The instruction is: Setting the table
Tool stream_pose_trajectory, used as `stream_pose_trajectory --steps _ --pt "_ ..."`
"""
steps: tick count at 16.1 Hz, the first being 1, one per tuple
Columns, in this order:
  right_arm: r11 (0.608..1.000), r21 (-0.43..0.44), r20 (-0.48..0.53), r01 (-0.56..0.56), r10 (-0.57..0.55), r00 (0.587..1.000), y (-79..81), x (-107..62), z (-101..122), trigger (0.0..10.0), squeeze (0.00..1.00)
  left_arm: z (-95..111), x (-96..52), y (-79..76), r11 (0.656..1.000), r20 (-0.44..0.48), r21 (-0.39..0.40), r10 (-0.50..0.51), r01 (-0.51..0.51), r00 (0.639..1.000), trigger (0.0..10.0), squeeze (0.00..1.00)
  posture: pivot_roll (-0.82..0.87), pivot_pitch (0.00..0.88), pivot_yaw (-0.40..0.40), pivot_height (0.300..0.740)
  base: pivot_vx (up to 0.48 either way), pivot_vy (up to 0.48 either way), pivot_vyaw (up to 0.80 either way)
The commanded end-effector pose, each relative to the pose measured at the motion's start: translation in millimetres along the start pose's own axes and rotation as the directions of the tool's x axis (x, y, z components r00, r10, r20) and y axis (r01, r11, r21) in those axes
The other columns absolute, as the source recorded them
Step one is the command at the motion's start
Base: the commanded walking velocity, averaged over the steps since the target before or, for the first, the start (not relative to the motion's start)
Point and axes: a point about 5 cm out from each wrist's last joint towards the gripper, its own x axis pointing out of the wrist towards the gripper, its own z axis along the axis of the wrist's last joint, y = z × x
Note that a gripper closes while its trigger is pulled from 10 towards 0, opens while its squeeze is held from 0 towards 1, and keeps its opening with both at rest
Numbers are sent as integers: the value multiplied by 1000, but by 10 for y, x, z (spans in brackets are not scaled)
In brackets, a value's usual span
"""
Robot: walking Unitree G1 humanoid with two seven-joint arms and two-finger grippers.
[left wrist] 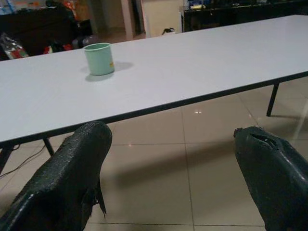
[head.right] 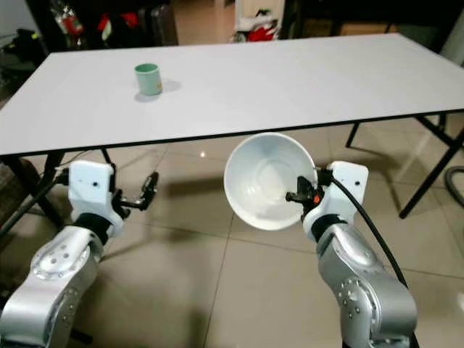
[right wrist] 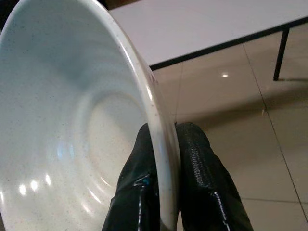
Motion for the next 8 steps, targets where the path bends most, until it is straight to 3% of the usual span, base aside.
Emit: stream_pose_trajectory --steps 1,4,6,8 --pt "998 1 32 -65 65 997 123 36 77 10000 0 31 2 69 1000 9 9 29 -29 1000 10000 0 -123 0 39 740 0 0 0" --pt "1000 -7 49 -17 18 999 84 87 121 10000 0 27 4 95 999 3 -7 44 -44 999 10000 0 -125 0 39 740 0 0 0" --pt "996 58 53 -65 62 997 120 112 149 10000 0 45 8 101 999 12 -11 44 -44 999 10000 0 -121 0 38 740 0 0 0" --pt "996 60 54 -69 66 996 128 120 160 10000 0 54 12 110 998 11 -20 53 -53 999 10000 0 -118 0 37 740 0 0 0"
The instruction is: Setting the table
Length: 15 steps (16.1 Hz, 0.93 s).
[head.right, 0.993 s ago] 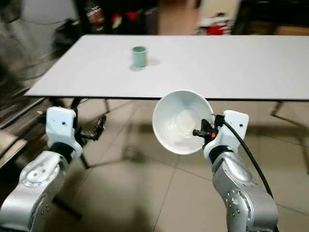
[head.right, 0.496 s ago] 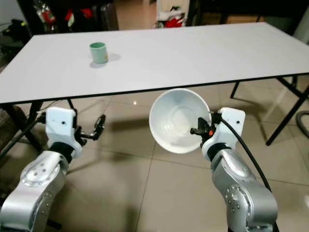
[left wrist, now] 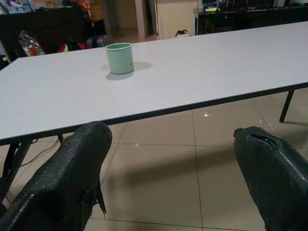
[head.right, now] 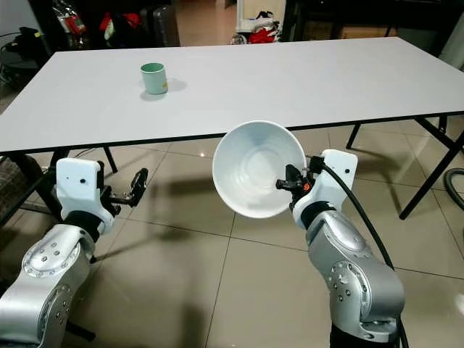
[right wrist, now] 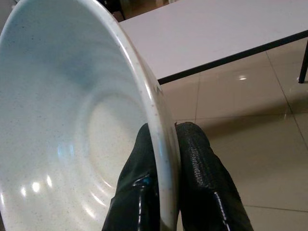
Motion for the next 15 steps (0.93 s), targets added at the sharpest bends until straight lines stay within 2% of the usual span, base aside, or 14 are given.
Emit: stream_pose_trajectory --steps 1,3,6,15 --pt "999 23 31 -38 37 999 48 12 74 10000 0 26 7 18 1000 2 -6 14 -14 1000 10000 0 -116 0 36 740 259 0 0" --pt "998 27 29 -50 49 998 49 34 91 10000 0 26 -2 48 999 2 -7 34 -34 999 10000 0 -113 0 32 740 281 0 0" --pt "1000 13 27 -21 20 999 4 43 91 10000 0 16 -12 69 999 1 -8 46 -46 999 10000 0 -120 0 29 740 309 0 800" --pt "999 -13 17 -48 49 999 11 22 94 10000 0 -7 -15 56 998 -5 -27 50 -50 999 10000 0 -131 0 23 740 327 0 0"
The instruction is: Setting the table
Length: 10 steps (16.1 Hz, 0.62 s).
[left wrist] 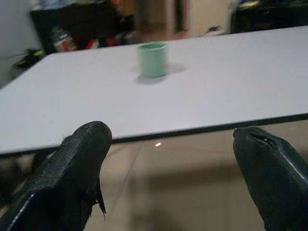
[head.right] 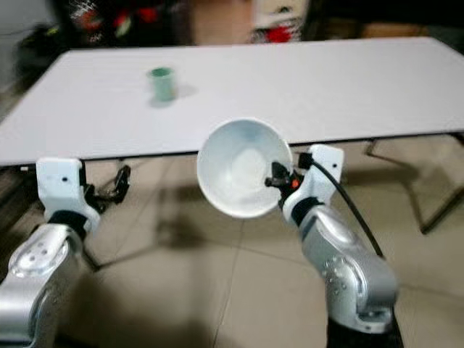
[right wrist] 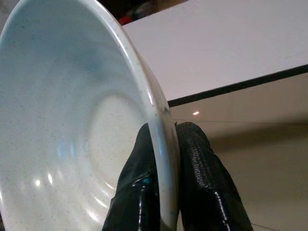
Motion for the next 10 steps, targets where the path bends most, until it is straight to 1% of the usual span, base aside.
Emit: stream_pose_trajectory --steps 1,8,10 --pt "1000 -1 38 9 -9 999 -9 -18 90 10000 0 5 -20 7 1000 -1 12 -4 4 1000 10000 0 -132 0 23 740 330 0 0" --pt "1000 1 24 1 -1 1000 -7 -11 83 10000 0 6 -31 3 1000 -3 11 -5 5 1000 10000 0 -125 0 16 740 329 0 0" --pt "1000 -2 19 -10 10 1000 15 -6 75 10000 0 3 -48 11 1000 -5 26 -11 11 1000 10000 0 -123 0 16 740 328 0 0"
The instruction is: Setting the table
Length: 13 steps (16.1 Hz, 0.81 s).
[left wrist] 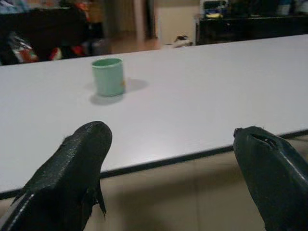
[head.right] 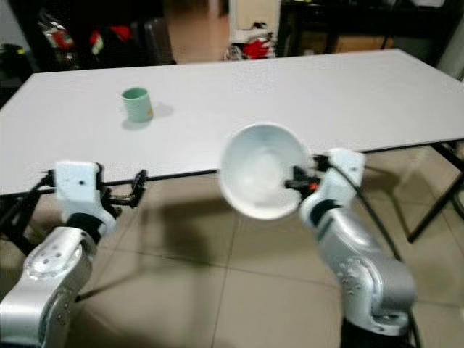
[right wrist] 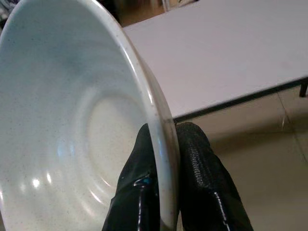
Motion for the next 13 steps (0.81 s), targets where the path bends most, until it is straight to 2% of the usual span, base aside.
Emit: stream_pose_trajectory --steps 1,4,8,13 --pt "997 0 28 -71 71 997 153 -3 55 10000 0 26 -20 70 1000 6 15 25 -26 1000 10000 0 -123 0 16 740 330 0 0" --pt "997 41 39 -62 61 997 150 -11 50 10000 0 22 -21 73 1000 5 17 22 -22 1000 10000 0 -125 0 21 740 328 0 0" --pt "998 8 50 -63 63 997 124 -31 59 10000 0 10 -25 37 1000 0 18 6 -6 1000 10000 0 -126 0 25 740 326 0 0" --pt "998 15 60 -56 55 997 81 -31 74 10000 0 2 -31 28 1000 -2 16 -1 1 1000 10000 0 -125 0 28 740 329 0 0"
